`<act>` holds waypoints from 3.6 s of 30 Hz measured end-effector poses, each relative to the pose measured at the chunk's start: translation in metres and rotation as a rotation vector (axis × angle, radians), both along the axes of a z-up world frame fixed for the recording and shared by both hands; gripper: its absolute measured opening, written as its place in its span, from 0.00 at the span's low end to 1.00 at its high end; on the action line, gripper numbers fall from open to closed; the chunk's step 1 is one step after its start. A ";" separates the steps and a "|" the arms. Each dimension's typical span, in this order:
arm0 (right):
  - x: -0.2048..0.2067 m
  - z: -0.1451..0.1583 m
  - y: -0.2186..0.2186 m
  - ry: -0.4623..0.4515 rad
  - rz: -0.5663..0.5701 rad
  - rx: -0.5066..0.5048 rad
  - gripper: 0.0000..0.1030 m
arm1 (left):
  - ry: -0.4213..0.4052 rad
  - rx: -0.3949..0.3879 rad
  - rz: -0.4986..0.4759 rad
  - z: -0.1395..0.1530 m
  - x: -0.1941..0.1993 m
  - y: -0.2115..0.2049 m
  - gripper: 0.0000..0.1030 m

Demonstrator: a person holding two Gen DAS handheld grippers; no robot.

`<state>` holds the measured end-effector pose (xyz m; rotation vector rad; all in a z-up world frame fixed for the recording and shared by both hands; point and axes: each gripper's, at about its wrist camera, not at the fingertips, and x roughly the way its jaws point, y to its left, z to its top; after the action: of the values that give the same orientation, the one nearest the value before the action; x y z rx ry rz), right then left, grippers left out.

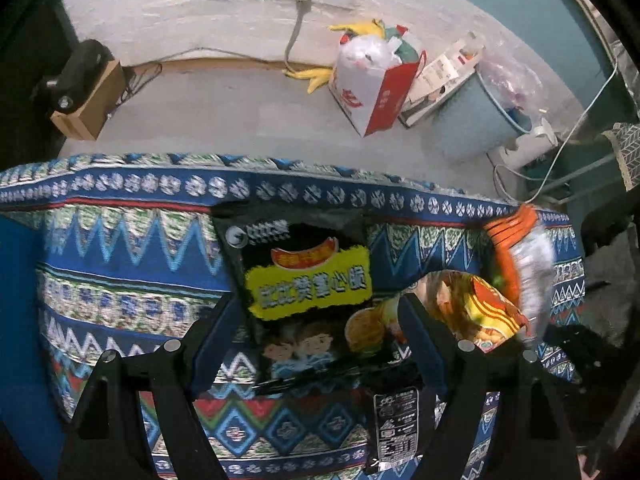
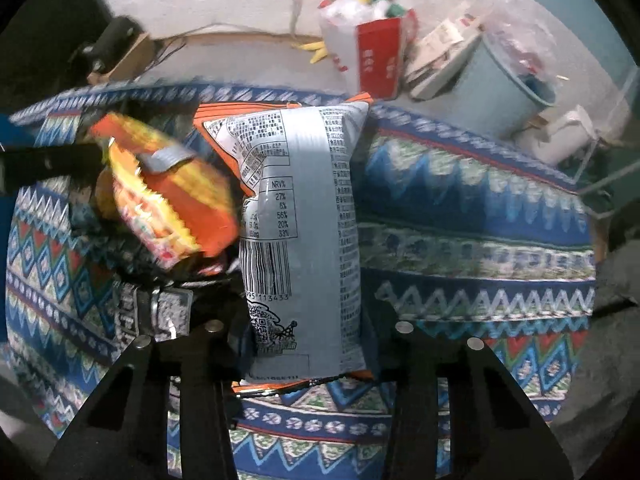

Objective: Organize snacks
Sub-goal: 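Grasp black snack bag with left gripper while right gripper grasps white chip bag, then carry black bag with left gripper while right gripper carries white bag to box, then open left gripper over box while right gripper releases white bag into box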

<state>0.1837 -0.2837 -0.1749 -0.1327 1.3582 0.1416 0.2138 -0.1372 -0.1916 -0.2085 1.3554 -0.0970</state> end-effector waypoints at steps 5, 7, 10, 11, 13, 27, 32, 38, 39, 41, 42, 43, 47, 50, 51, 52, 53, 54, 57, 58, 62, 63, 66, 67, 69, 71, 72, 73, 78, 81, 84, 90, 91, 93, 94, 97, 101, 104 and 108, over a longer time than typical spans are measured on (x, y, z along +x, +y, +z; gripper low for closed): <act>0.001 0.021 -0.016 -0.050 -0.053 0.015 0.39 | 0.029 0.008 0.017 -0.015 0.001 -0.002 0.83; 0.001 0.028 -0.018 -0.061 -0.065 0.031 0.39 | 0.036 0.006 0.020 -0.021 0.000 -0.001 0.83; 0.005 0.033 -0.018 -0.074 -0.062 0.042 0.39 | 0.004 0.030 0.001 -0.018 -0.004 -0.001 0.80; 0.005 0.035 -0.019 -0.077 -0.059 0.043 0.39 | -0.003 0.042 -0.008 -0.017 -0.005 -0.001 0.74; 0.007 0.038 -0.014 -0.083 -0.049 0.043 0.39 | -0.019 0.059 -0.026 -0.014 -0.008 0.000 0.59; 0.000 0.069 0.005 -0.134 -0.024 0.047 0.39 | -0.085 0.146 -0.102 0.009 -0.031 0.028 0.57; -0.007 0.086 0.013 -0.159 -0.013 0.061 0.39 | -0.125 0.190 -0.130 0.032 -0.046 0.040 0.57; -0.017 0.103 0.031 -0.182 0.025 0.087 0.39 | -0.187 0.219 -0.163 0.065 -0.067 0.049 0.57; -0.019 0.106 0.034 -0.185 0.033 0.091 0.39 | -0.193 0.219 -0.167 0.070 -0.070 0.050 0.57; -0.024 0.110 0.043 -0.192 0.052 0.097 0.39 | -0.203 0.218 -0.184 0.080 -0.078 0.054 0.57; -0.026 0.112 0.047 -0.196 0.063 0.100 0.39 | -0.206 0.222 -0.189 0.084 -0.081 0.056 0.57; -0.028 0.114 0.052 -0.199 0.074 0.103 0.39 | -0.213 0.227 -0.194 0.089 -0.085 0.060 0.57; -0.032 0.119 0.065 -0.203 0.097 0.110 0.39 | -0.233 0.242 -0.198 0.104 -0.098 0.073 0.57; -0.035 0.124 0.076 -0.208 0.114 0.118 0.39 | -0.242 0.251 -0.196 0.113 -0.108 0.084 0.57; -0.036 0.126 0.081 -0.212 0.121 0.116 0.39 | -0.245 0.255 -0.195 0.115 -0.112 0.087 0.57; -0.037 0.128 0.084 -0.214 0.126 0.114 0.39 | -0.249 0.261 -0.195 0.117 -0.116 0.091 0.57; -0.037 0.129 0.088 -0.215 0.133 0.115 0.39 | -0.253 0.266 -0.195 0.119 -0.120 0.095 0.57; -0.038 0.131 0.092 -0.217 0.139 0.116 0.39 | -0.254 0.267 -0.194 0.121 -0.122 0.099 0.57; -0.039 0.135 0.102 -0.219 0.153 0.122 0.39 | -0.255 0.255 -0.178 0.126 -0.130 0.115 0.57; -0.039 0.136 0.108 -0.220 0.161 0.126 0.39 | -0.255 0.249 -0.167 0.128 -0.132 0.122 0.57; -0.040 0.139 0.127 -0.227 0.192 0.124 0.39 | -0.270 0.251 -0.153 0.134 -0.139 0.141 0.57; -0.041 0.140 0.130 -0.226 0.198 0.124 0.39 | -0.271 0.253 -0.150 0.135 -0.141 0.147 0.57; -0.041 0.140 0.146 -0.220 0.223 0.123 0.39 | -0.271 0.245 -0.128 0.139 -0.145 0.166 0.57; -0.041 0.140 0.151 -0.218 0.230 0.125 0.39 | -0.271 0.242 -0.120 0.140 -0.146 0.172 0.57; -0.041 0.141 0.160 -0.214 0.241 0.131 0.39 | -0.272 0.238 -0.107 0.142 -0.147 0.183 0.57; -0.040 0.142 0.170 -0.214 0.256 0.137 0.39 | -0.278 0.235 -0.092 0.144 -0.149 0.195 0.57; -0.041 0.144 0.178 -0.214 0.267 0.140 0.39 | -0.283 0.233 -0.080 0.145 -0.151 0.201 0.57; -0.041 0.144 0.184 -0.213 0.275 0.143 0.39 | -0.287 0.233 -0.069 0.145 -0.152 0.209 0.57; -0.043 0.144 0.217 -0.202 0.318 0.157 0.39 | -0.287 0.237 -0.015 0.142 -0.161 0.242 0.57; -0.044 0.144 0.237 -0.198 0.346 0.160 0.39 | -0.286 0.239 0.018 0.142 -0.165 0.261 0.57; -0.044 0.145 0.258 -0.193 0.370 0.169 0.39 | -0.288 0.237 0.048 0.141 -0.170 0.278 0.57; -0.045 0.147 0.303 -0.180 0.416 0.193 0.39 | -0.282 0.259 0.088 0.137 -0.179 0.302 0.57; -0.045 0.147 0.309 -0.178 0.423 0.197 0.39 | -0.278 0.257 0.097 0.137 -0.179 0.306 0.57; -0.045 0.146 0.326 -0.168 0.439 0.207 0.39 | -0.273 0.249 0.112 0.137 -0.179 0.314 0.57; -0.044 0.146 0.333 -0.163 0.444 0.211 0.39 | -0.272 0.244 0.123 0.137 -0.179 0.318 0.57; -0.040 0.143 0.354 -0.146 0.457 0.228 0.39 | -0.269 0.229 0.150 0.138 -0.180 0.330 0.57; -0.036 0.137 0.377 -0.117 0.466 0.250 0.39 | -0.267 0.221 0.176 0.138 -0.179 0.343 0.57; -0.034 0.132 0.393 -0.096 0.475 0.263 0.39 | -0.260 0.234 0.190 0.136 -0.179 0.349 0.57; -0.035 0.126 0.410 -0.074 0.484 0.268 0.39 | -0.244 0.232 0.214 0.131 -0.178 0.360 0.57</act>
<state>0.1491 0.1267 -0.0491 -0.2370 1.2002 0.7156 0.0358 0.2224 -0.0603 -0.1398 1.0837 0.2086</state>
